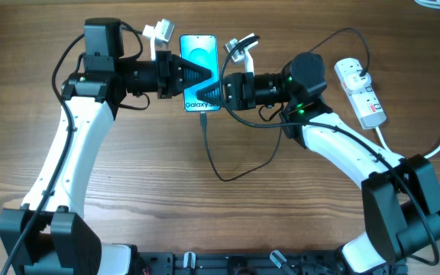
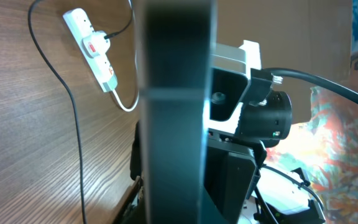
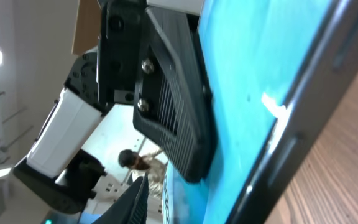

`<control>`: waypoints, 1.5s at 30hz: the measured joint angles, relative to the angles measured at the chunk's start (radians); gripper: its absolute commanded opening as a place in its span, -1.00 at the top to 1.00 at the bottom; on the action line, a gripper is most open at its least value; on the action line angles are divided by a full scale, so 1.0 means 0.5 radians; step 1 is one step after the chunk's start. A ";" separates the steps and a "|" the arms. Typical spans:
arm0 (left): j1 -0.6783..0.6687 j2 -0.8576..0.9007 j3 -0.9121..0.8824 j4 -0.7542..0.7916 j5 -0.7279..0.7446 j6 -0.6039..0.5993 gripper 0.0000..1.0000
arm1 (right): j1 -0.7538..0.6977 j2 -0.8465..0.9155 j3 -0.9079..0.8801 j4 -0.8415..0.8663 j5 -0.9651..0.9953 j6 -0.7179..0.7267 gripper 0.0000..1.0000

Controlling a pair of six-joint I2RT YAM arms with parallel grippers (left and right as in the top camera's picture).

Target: Plug charger to phone and switch on socket

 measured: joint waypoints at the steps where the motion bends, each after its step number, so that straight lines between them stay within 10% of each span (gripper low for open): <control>1: -0.002 0.000 0.000 0.002 -0.008 0.000 0.92 | 0.000 0.000 0.000 0.000 -0.021 0.027 0.39; 13: -0.002 -0.010 0.000 0.009 -0.021 0.001 0.92 | 0.000 0.004 0.000 -0.061 -0.177 0.082 0.85; 18: -0.002 -0.010 0.000 0.014 -0.037 0.053 -0.34 | 0.000 0.004 0.000 -0.052 -0.172 0.118 0.91; 21: -0.002 -0.010 0.000 0.008 -0.217 0.034 -0.74 | 0.000 0.004 0.000 -0.058 -0.169 0.102 0.92; 32: 0.209 -0.010 0.001 -0.142 -0.844 0.028 -0.89 | 0.001 0.008 0.011 -1.800 0.570 -1.009 0.91; 45: 0.208 -0.010 0.000 -0.448 -1.402 0.030 -0.89 | -0.306 0.075 0.011 -2.650 1.511 -2.185 0.91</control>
